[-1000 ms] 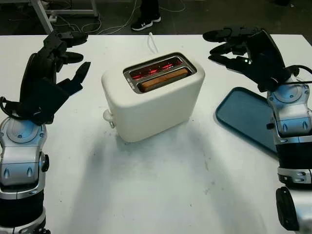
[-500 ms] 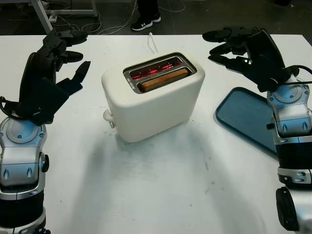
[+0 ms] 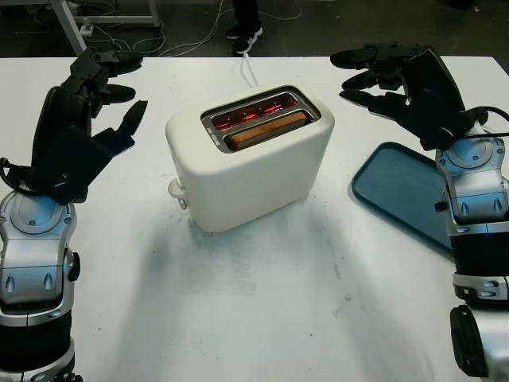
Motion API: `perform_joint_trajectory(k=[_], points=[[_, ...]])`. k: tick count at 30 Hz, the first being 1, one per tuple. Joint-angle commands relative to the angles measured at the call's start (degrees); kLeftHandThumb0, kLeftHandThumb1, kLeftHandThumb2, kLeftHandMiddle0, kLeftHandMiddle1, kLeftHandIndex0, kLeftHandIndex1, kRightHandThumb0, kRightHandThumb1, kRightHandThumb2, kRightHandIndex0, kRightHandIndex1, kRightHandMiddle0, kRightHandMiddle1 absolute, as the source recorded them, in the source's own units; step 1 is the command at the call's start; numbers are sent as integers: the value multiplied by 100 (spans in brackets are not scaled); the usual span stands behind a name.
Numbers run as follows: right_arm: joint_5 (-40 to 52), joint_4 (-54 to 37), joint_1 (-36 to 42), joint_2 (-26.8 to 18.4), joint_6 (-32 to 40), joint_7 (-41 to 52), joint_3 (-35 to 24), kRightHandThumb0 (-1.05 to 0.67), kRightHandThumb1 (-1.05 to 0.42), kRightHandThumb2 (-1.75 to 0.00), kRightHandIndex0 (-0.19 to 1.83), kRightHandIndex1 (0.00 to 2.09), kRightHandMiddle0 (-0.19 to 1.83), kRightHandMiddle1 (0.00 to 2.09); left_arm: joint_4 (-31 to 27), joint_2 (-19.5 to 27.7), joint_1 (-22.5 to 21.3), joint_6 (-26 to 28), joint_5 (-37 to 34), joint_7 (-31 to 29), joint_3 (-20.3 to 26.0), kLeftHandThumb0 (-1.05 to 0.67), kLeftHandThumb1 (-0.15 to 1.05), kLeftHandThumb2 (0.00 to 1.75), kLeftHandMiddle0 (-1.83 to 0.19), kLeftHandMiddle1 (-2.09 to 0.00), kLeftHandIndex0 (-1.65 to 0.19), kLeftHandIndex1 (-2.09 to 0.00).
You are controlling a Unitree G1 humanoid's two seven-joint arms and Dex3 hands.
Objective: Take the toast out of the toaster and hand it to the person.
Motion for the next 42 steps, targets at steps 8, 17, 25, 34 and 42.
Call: perform_joint_trajectory(k=[8,17,25,34,42], points=[[68,37,6,-14,-18,-2,-22,-26,-92,-8,71,74,86,1,20,69,-41,-70,14,-23,-14,-38,92,54,-7,-108,-16,-74],[124,30,-4,2,24,22,-44,-21,-92,-8,60,69,84,0,30,60,-56,-51,-3,-22,-9,-38,92,54,-6,-109,-15,-74],[-60,-220,-298,-45,418,120,113,-22,-89,-2,61,52,82,0,-58,17,-57,89,-27,-4,-9,-39,92,53,-4,-108,-15,-73],[82,337,-1124,-108,-268,512,265,-10,-58,0,72,52,87,5,-6,33,3,-64,-39,-13,35,-38,92,54,-5,-109,-15,-74],[-474,-325,-1256,-377,-682,910,776,-22,-47,0,80,49,93,7,27,45,34,-150,-21,-15,44,-38,92,54,-5,-109,-15,-75]])
